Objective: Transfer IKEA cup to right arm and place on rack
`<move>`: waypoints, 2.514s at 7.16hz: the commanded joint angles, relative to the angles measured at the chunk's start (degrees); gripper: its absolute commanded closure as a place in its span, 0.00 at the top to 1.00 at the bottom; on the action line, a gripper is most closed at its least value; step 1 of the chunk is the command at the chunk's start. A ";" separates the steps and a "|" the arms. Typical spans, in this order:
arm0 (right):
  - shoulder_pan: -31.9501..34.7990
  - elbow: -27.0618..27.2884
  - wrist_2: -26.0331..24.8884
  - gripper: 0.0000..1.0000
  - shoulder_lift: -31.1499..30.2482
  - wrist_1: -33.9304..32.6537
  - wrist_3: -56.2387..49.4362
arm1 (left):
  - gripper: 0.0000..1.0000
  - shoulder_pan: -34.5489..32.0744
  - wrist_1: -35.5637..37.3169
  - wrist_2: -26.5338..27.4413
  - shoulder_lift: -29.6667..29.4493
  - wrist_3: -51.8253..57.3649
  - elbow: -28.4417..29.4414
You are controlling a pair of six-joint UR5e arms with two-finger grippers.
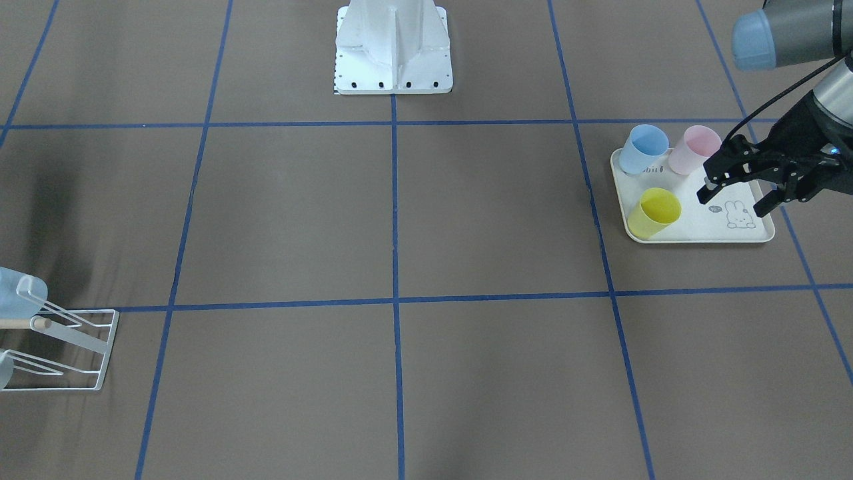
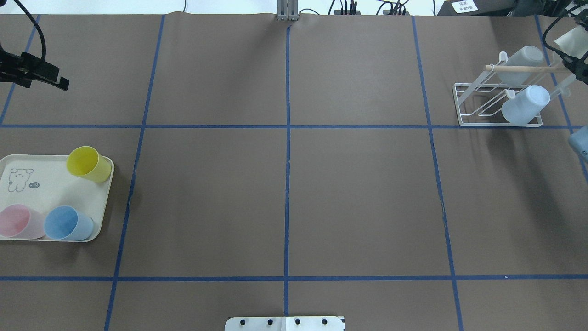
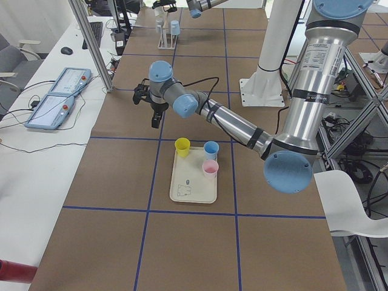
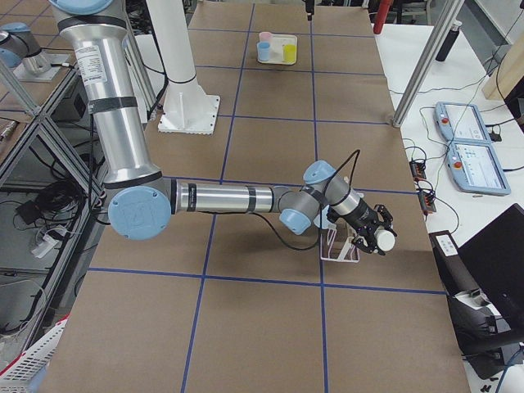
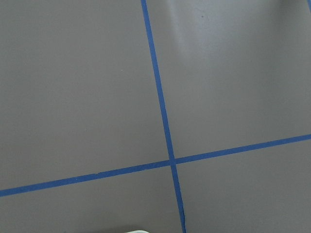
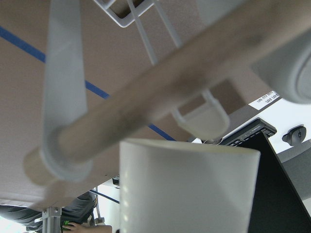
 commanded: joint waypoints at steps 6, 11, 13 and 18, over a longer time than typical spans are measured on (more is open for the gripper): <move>-1.79 1.15 -3.75 0.56 -0.70 0.09 -1.36 | 1.00 0.09 0.00 -0.04 -0.24 0.00 0.56; -4.16 1.24 -8.49 0.62 -1.23 0.09 -3.64 | 1.00 0.09 0.00 0.05 -0.32 0.00 0.65; -5.20 1.32 -11.11 0.65 -1.49 0.09 -5.49 | 1.00 0.09 0.00 -0.04 -0.32 0.00 0.73; -5.74 1.32 -11.66 0.84 -1.06 0.09 -5.50 | 1.00 0.09 0.00 -0.04 -0.41 0.00 0.74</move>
